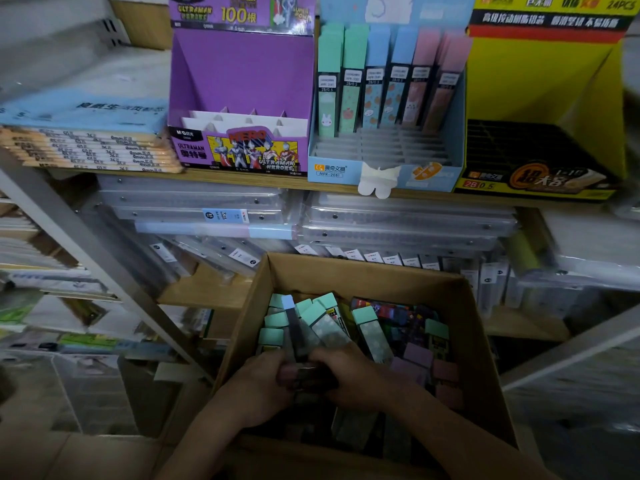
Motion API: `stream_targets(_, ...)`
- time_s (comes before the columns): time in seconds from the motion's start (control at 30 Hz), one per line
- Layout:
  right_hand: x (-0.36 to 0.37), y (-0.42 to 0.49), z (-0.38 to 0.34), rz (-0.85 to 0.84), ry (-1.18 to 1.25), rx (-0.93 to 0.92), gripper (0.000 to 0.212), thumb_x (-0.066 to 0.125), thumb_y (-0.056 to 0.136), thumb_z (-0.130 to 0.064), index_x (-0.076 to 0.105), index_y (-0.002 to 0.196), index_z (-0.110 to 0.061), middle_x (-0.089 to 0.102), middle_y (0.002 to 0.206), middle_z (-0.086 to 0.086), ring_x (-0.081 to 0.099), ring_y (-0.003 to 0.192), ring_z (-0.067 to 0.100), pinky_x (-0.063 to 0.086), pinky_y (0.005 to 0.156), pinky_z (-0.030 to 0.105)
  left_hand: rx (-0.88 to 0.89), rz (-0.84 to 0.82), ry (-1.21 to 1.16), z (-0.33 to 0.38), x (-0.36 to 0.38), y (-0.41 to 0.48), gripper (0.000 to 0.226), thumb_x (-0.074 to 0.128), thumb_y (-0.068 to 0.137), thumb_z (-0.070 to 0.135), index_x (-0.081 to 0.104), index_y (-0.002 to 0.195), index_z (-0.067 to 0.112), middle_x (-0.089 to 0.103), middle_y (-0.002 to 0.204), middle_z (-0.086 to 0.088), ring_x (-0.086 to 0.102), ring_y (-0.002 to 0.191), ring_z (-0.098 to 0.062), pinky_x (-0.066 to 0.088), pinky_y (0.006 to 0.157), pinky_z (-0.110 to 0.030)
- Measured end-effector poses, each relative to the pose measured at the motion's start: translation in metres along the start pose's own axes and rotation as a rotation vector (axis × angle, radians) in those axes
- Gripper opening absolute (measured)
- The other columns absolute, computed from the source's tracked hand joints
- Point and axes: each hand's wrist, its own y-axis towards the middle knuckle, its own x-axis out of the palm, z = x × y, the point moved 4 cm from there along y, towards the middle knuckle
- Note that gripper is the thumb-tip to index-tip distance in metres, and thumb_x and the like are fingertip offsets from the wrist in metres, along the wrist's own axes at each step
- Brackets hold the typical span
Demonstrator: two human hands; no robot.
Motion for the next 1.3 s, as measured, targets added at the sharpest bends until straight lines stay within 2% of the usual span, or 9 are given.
stream_targets(0.1,-0.005,0.000,0.001,0.013,0.082,0.025,0.033,0.072,0.087,-0.017,0.058,0.117,-0.018,0.064,0.114,0.003,0.060,0.104,0.014,0.048,0.083,0.025,-0.028,0.049,-0.136,-0.003,-0.003,0.000,0.016,0.071,0.079,0.025,0.065,0.091,0.034,0.070,0.095,0.005,0.067,0.087,-0.008,0.053,0.074,-0.029)
stream_targets(0.2,-0.011,-0.002,0.003,0.038,0.181,0.043,0.031,0.074,0.086,-0.018,0.058,0.113,-0.013,0.064,0.110,0.003,0.060,0.100,0.014,0.051,0.083,0.031,-0.009,0.095,-0.354,-0.001,-0.005,0.000,0.020,0.076,0.079,0.020,0.072,0.095,0.031,0.077,0.093,0.004,0.072,0.085,-0.008,0.058,0.077,-0.031)
stream_targets(0.33,-0.014,-0.002,0.007,0.086,0.378,0.124,0.028,0.076,0.083,-0.017,0.059,0.105,-0.018,0.058,0.094,-0.009,0.055,0.079,-0.006,0.046,0.069,0.015,-0.055,0.170,-0.706,0.002,-0.006,0.002,0.022,0.080,0.084,0.014,0.075,0.102,0.024,0.080,0.094,0.004,0.076,0.089,-0.013,0.056,0.075,-0.028)
stream_targets(0.43,-0.018,0.000,0.007,0.128,0.524,0.146,0.029,0.077,0.083,-0.011,0.060,0.105,-0.012,0.061,0.091,0.002,0.058,0.080,0.002,0.050,0.074,0.030,-0.094,0.186,-0.886,0.007,-0.001,0.004,0.018,0.080,0.085,0.012,0.077,0.103,0.017,0.080,0.095,-0.004,0.077,0.089,-0.019,0.059,0.071,-0.027)
stream_targets(0.53,-0.021,0.001,0.002,0.171,0.712,0.139,0.036,0.073,0.085,0.001,0.059,0.119,-0.002,0.068,0.108,0.019,0.066,0.098,0.020,0.054,0.087,0.044,-0.090,0.185,-0.929,0.013,0.003,0.008,0.013,0.081,0.085,0.017,0.081,0.097,0.020,0.080,0.095,-0.003,0.076,0.086,-0.015,0.056,0.066,-0.023)
stream_targets(0.7,-0.027,-0.004,-0.007,0.229,0.929,0.106,0.031,0.067,0.089,0.004,0.061,0.120,0.001,0.065,0.097,0.012,0.060,0.089,0.021,0.050,0.077,0.033,-0.024,0.105,-1.048,0.027,0.009,0.010,0.016,0.073,0.093,0.031,0.079,0.108,0.028,0.078,0.111,-0.001,0.073,0.106,-0.018,0.056,0.084,-0.030)
stream_targets(0.83,-0.032,-0.012,-0.020,0.266,1.054,0.109,0.029,0.069,0.088,-0.012,0.071,0.115,-0.021,0.072,0.097,-0.002,0.065,0.089,0.010,0.052,0.072,0.021,0.060,0.095,-1.167,0.043,0.015,0.008,0.021,0.064,0.100,0.028,0.075,0.118,0.026,0.075,0.119,-0.005,0.071,0.113,-0.021,0.058,0.089,-0.036)
stream_targets(1.1,-0.039,-0.027,-0.037,0.263,1.144,0.110,0.033,0.067,0.091,-0.018,0.067,0.124,-0.013,0.069,0.122,0.015,0.063,0.119,0.031,0.049,0.104,0.053,0.056,0.146,-1.356,0.073,0.009,0.003,0.026,0.057,0.100,0.023,0.071,0.120,0.012,0.075,0.114,-0.017,0.073,0.105,-0.028,0.059,0.074,-0.037)
stream_targets(1.3,-0.055,-0.039,-0.044,0.262,1.333,0.146,0.032,0.056,0.099,-0.010,0.065,0.129,-0.015,0.069,0.125,0.013,0.065,0.119,0.029,0.049,0.105,0.047,0.130,0.130,-1.384,0.082,0.000,-0.005,0.025,0.059,0.097,0.023,0.075,0.115,0.014,0.074,0.113,-0.021,0.073,0.097,-0.029,0.061,0.079,-0.044)
